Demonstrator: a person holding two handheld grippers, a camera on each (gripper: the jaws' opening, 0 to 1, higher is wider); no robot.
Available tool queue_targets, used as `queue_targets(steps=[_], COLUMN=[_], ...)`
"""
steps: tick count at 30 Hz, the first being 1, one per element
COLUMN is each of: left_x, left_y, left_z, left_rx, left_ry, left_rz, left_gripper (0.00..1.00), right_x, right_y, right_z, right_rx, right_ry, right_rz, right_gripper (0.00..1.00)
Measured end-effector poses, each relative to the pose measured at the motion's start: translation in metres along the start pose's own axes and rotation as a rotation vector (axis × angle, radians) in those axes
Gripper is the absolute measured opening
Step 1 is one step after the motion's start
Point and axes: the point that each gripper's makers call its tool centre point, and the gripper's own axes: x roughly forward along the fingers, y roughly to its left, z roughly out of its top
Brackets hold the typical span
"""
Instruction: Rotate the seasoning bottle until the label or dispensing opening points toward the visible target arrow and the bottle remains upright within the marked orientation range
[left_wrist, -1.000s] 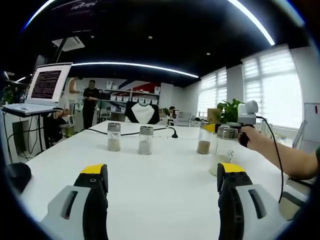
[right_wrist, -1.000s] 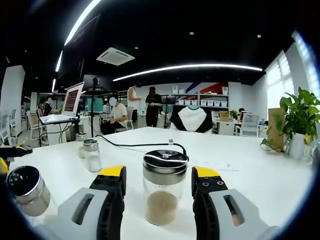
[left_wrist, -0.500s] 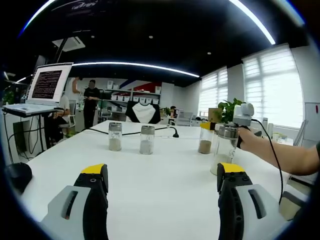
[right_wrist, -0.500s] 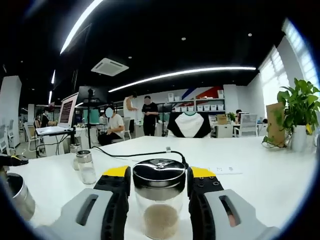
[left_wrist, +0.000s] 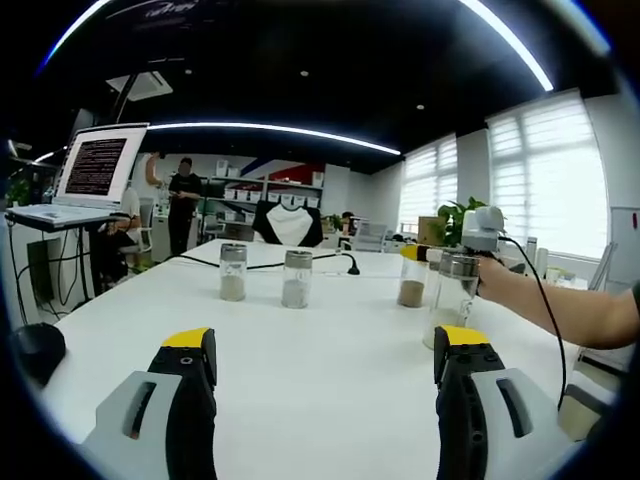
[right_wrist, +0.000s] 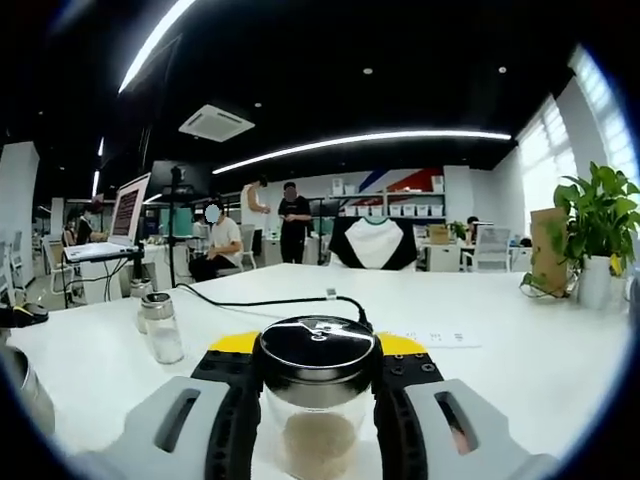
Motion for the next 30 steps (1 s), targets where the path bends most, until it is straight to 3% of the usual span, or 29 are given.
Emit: queue_targets(steps=[15,30], left_x=[-0.001,-0.001], left_y=[0.001,-0.001], left_z=[0.001,0.001], left_rx=[0.001,0.005], left_ry=[-0.001,-0.001], left_rz=[0.005,0.004], left_gripper=[0.95,0.95], right_x=[-0.009,-0.032], right_y=[0.0,0.007], right_z=[0.0,-0.001], right_rx=[-0.002,0.002], right_ry=[-0.002,0.006], right_rz=[-0.025,-0.014], right_gripper=[0.41,0.41])
